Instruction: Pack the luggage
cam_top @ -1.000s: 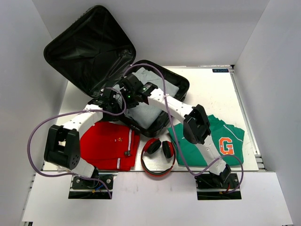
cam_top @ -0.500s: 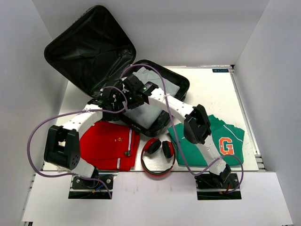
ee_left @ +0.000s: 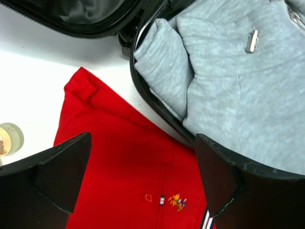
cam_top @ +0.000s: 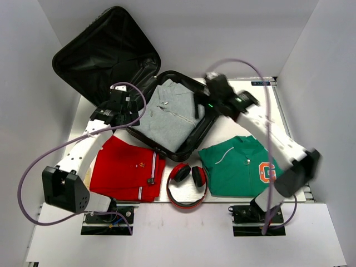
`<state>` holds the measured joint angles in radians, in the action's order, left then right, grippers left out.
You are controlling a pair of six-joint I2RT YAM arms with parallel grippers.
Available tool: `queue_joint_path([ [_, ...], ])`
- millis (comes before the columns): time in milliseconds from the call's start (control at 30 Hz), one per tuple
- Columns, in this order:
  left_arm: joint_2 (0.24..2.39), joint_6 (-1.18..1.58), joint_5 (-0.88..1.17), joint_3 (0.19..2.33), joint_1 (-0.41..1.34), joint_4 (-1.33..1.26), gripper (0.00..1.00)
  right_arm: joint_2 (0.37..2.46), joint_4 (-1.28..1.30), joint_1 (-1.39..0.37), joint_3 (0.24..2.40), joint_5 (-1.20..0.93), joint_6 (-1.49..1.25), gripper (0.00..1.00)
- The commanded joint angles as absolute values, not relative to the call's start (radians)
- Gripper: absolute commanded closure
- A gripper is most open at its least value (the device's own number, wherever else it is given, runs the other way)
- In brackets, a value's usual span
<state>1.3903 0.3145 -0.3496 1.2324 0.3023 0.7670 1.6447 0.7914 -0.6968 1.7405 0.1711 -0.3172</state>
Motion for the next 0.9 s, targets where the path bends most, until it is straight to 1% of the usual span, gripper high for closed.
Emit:
queue_joint_path([
  [0, 1.335, 0.293, -0.318, 1.256, 0.304, 0.833, 0.00, 1.458, 0.974, -0.664, 1.476, 0.238, -0.373, 0.10],
  [33, 1.322, 0.287, -0.318, 1.249, 0.305, 0.838, 0.00, 1.428, 0.954, -0.664, 1.315, 0.213, -0.356, 0.10],
  [67, 1.310, 0.288, -0.310, 1.240, 0.304, 0.854, 0.00, 1.398, 0.956, -0.667, 1.272, 0.175, -0.345, 0.10],
  [133, 1.295, 0.287, -0.311, 1.224, 0.308, 0.862, 0.00, 1.304, 0.953, -0.669, 1.177, 0.172, -0.364, 0.10],
  [200, 1.287, 0.298, -0.311, 1.195, 0.310, 0.848, 0.00, 1.273, 0.921, -0.675, 1.108, 0.157, -0.356, 0.10],
  [233, 1.282, 0.296, -0.310, 1.190, 0.308, 0.839, 0.00, 1.263, 0.881, -0.676, 1.039, 0.126, -0.356, 0.10],
  [333, 1.296, 0.310, -0.304, 1.180, 0.310, 0.836, 0.00, 1.279, 0.790, -0.698, 0.973, 0.066, -0.345, 0.10],
  [433, 1.311, 0.318, -0.295, 1.178, 0.310, 0.830, 0.00, 1.315, 0.681, -0.724, 0.899, 0.061, -0.330, 0.10],
  [533, 1.328, 0.328, -0.288, 1.170, 0.313, 0.834, 0.00, 1.342, 0.513, -0.742, 0.809, 0.051, -0.302, 0.10],
  [667, 1.351, 0.322, -0.287, 1.166, 0.318, 0.824, 0.00, 1.428, 0.474, -0.770, 0.785, 0.185, -0.287, 0.10],
  [800, 1.364, 0.322, -0.293, 1.164, 0.319, 0.830, 0.00, 1.517, 0.456, -0.781, 0.758, 0.255, -0.316, 0.10],
  [833, 1.367, 0.321, -0.299, 1.164, 0.319, 0.831, 0.00, 1.531, 0.463, -0.782, 0.756, 0.267, -0.359, 0.10],
  [867, 1.370, 0.321, -0.308, 1.167, 0.318, 0.833, 0.00, 1.542, 0.480, -0.781, 0.753, 0.326, -0.389, 0.28],
])
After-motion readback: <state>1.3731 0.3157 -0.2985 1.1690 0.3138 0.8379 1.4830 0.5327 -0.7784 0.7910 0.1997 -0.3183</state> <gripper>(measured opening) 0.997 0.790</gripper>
